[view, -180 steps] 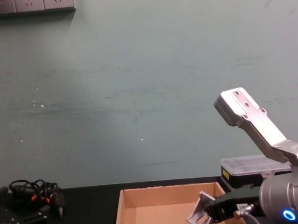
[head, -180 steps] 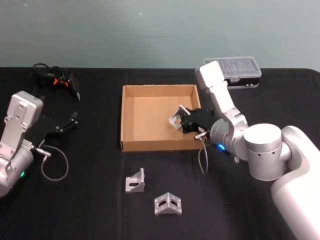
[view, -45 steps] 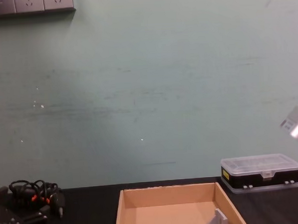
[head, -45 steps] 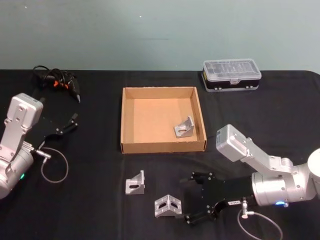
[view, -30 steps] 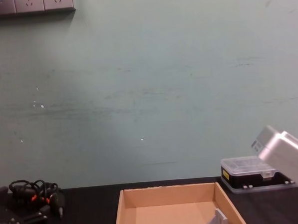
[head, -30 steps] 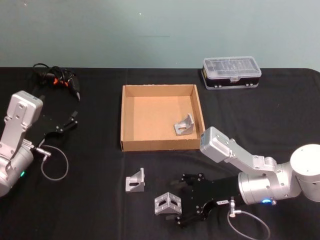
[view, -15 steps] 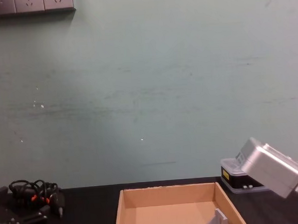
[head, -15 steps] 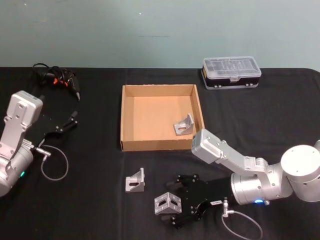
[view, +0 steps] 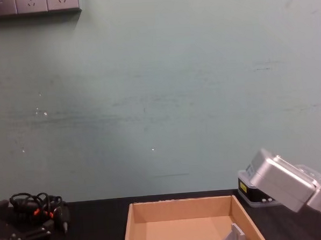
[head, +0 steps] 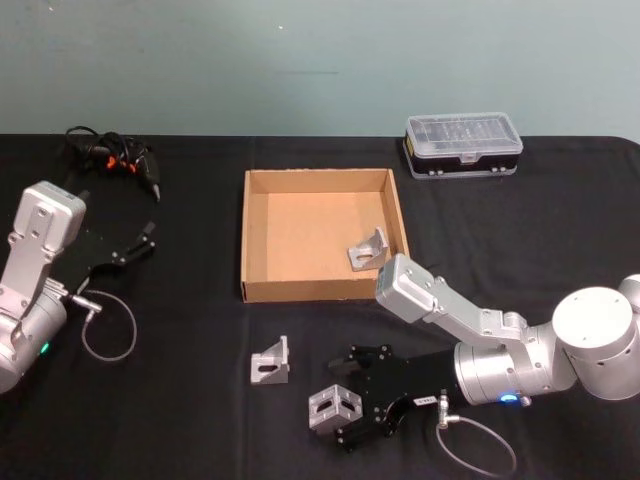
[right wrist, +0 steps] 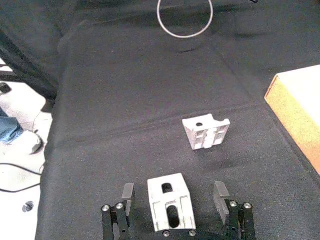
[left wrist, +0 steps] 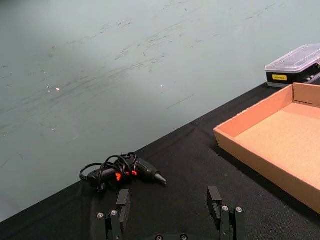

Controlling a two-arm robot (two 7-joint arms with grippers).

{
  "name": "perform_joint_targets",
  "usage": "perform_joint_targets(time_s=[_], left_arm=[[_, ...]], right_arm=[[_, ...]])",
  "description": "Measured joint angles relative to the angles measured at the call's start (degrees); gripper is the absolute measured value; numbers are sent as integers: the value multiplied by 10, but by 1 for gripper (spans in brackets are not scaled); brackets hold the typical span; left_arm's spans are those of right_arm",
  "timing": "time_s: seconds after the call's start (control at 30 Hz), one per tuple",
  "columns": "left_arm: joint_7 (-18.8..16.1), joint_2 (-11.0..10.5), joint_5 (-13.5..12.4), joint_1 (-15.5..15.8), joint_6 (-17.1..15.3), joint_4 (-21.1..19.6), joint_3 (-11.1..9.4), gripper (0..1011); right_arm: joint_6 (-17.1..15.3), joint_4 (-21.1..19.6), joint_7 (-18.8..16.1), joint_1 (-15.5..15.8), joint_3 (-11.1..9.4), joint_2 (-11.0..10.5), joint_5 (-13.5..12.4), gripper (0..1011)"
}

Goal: Use one hand to pick up the angle iron from the table and place it into the box.

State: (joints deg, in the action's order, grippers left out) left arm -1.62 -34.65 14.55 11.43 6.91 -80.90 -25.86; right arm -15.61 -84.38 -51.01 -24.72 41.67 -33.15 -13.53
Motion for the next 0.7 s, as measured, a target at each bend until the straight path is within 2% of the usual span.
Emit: perform_joint_targets(time_s=[0.7], left_arm=[[0,0,0,0,0,0,0,1011]], right_arm=[[0,19,19,-23,29,3,-14,1004]])
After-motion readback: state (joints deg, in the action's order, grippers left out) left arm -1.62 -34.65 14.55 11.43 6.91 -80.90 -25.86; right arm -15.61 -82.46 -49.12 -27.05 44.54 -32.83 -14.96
